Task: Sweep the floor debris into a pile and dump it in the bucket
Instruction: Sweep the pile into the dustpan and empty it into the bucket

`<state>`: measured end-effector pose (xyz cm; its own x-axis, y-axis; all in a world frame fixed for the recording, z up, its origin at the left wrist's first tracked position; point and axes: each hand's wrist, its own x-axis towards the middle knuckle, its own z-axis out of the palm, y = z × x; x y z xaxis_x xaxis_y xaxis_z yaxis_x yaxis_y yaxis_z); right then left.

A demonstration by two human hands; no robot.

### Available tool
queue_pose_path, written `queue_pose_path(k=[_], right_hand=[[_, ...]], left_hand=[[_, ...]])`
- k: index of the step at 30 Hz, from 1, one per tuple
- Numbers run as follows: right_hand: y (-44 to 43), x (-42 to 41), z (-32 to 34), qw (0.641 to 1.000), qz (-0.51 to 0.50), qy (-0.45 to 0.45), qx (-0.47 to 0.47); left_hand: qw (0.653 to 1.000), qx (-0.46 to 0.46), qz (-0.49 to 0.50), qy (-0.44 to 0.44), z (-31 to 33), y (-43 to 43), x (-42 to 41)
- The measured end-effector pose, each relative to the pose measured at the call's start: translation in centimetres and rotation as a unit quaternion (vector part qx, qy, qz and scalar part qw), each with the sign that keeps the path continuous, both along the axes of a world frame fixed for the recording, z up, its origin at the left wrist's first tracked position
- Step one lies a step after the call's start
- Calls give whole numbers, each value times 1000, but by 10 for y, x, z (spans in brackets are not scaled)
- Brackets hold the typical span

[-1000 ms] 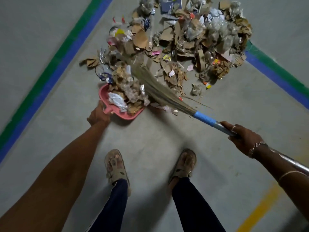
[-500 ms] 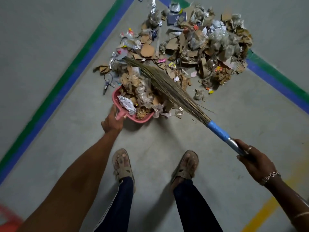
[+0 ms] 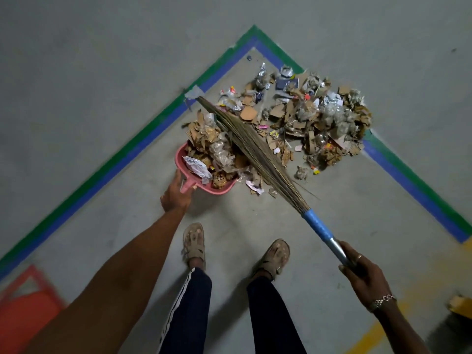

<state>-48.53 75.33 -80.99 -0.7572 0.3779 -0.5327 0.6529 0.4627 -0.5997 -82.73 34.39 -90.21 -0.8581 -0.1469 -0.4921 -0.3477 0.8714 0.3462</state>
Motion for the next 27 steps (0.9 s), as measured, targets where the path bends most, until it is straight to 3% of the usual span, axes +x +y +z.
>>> queue_pose_path(k=[7, 16, 27], right_hand=[[0, 10, 76, 998, 10, 1, -55], [-4, -16, 151, 992, 128, 1, 0], [-104, -51, 220, 961, 275, 20, 22]], left_hand=[[997, 16, 81, -2, 92, -25, 50], [988, -3, 157, 0, 188, -86, 111], [958, 9, 284, 35, 266, -218, 214]])
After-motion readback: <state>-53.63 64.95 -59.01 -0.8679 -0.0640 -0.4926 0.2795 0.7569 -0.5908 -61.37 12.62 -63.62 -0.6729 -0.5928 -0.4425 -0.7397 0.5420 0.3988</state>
